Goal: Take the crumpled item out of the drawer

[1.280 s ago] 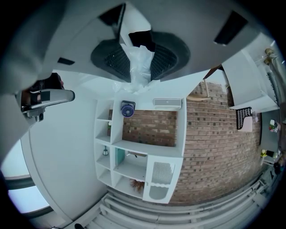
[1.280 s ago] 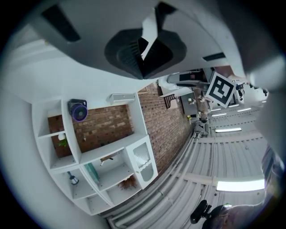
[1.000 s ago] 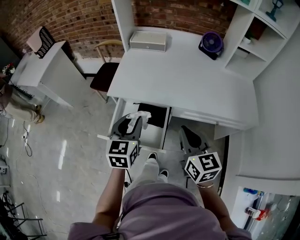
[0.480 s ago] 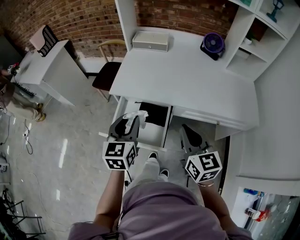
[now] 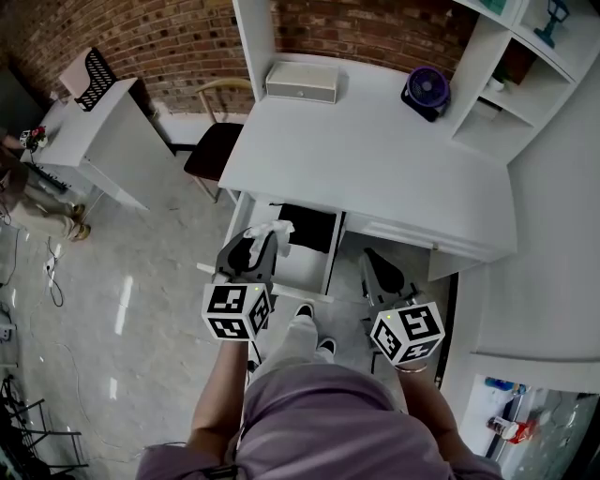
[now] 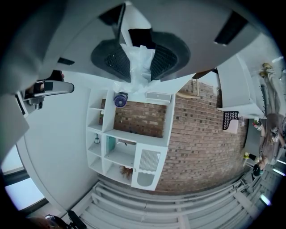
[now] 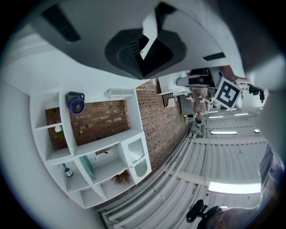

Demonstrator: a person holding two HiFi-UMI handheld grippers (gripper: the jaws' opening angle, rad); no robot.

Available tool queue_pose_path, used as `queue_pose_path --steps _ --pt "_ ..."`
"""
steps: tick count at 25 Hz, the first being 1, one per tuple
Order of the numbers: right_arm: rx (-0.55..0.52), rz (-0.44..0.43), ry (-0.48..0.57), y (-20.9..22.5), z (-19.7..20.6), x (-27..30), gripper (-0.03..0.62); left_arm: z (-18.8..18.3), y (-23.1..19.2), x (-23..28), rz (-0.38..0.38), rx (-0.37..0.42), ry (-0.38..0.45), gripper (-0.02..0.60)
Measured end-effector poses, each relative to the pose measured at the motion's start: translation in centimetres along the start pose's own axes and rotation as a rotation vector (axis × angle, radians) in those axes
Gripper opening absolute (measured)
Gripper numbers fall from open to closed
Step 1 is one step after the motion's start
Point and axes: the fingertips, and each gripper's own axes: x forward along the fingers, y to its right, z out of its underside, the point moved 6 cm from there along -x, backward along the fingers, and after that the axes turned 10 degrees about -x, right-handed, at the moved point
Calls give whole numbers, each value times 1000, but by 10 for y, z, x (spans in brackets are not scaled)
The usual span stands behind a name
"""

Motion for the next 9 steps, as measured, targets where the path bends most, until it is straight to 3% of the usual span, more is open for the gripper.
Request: queue_pose_path --steps 9 --pt "9 -3 -3 -3 3 5 2 0 -6 -1 -4 -15 9 140"
